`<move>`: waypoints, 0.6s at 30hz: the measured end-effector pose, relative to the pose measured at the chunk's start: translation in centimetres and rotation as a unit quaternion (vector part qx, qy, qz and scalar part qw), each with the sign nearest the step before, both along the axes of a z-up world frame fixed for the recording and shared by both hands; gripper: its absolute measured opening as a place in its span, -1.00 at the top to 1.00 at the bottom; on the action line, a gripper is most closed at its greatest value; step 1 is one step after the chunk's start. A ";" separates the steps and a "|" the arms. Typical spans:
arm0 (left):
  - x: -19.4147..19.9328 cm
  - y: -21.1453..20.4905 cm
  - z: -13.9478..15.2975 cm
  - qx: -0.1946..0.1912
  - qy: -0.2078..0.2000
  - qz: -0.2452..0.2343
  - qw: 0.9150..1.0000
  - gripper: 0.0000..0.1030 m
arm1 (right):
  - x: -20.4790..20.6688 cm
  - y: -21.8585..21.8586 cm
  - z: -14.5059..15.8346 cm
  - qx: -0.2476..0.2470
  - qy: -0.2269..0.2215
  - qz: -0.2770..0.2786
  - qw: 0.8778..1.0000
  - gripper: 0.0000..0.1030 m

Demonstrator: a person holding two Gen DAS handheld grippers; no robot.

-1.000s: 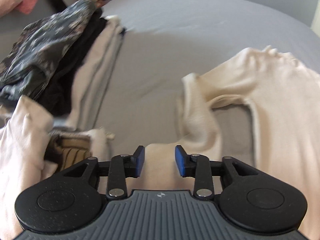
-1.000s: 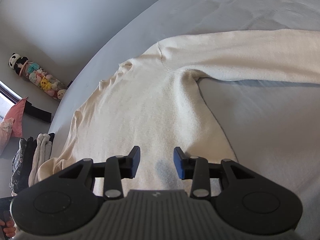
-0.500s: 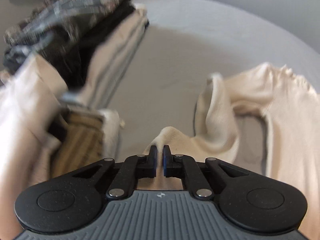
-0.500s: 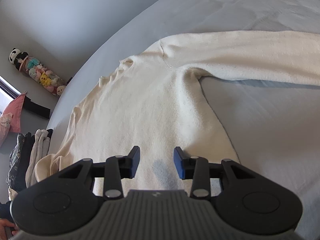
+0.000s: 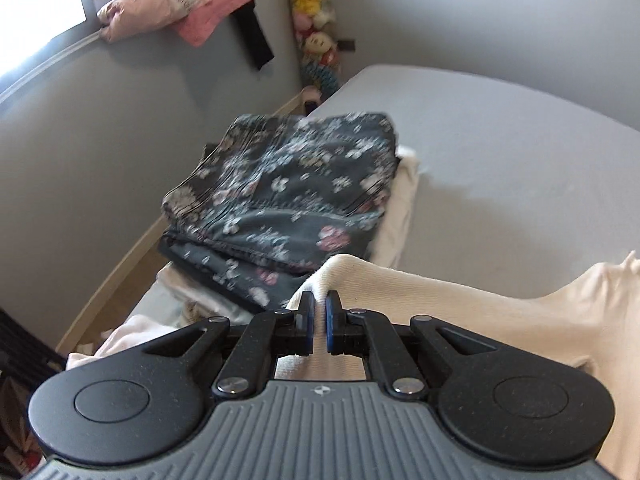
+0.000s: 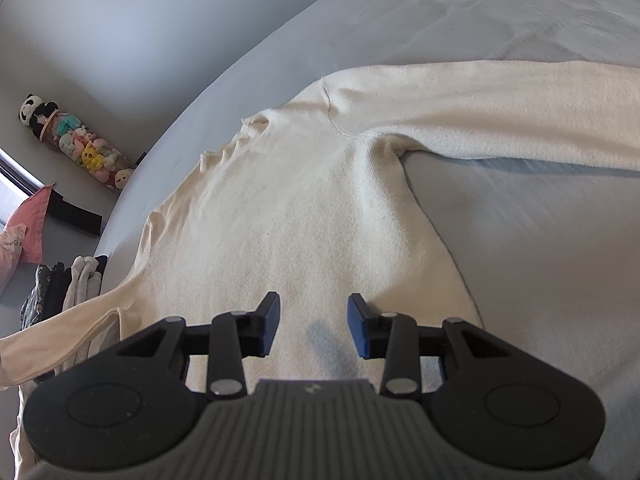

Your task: Fold clothes

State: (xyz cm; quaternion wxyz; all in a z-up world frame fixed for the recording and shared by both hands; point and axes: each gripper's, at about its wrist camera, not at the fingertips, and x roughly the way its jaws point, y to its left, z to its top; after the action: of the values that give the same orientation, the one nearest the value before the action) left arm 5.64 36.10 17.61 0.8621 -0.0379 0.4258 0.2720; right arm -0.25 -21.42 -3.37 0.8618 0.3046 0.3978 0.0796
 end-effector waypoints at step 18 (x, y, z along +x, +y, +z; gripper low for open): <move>-2.6 -3.3 -5.2 0.051 -0.021 -0.040 0.998 -0.12 | -0.3 0.0 0.4 -0.015 -0.003 -0.002 1.000 0.20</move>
State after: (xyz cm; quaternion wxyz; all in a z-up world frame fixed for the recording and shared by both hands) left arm 3.05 32.85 12.43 0.8818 0.0177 0.3944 0.2579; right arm -0.51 -21.45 -3.00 0.8675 0.2922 0.3960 0.0730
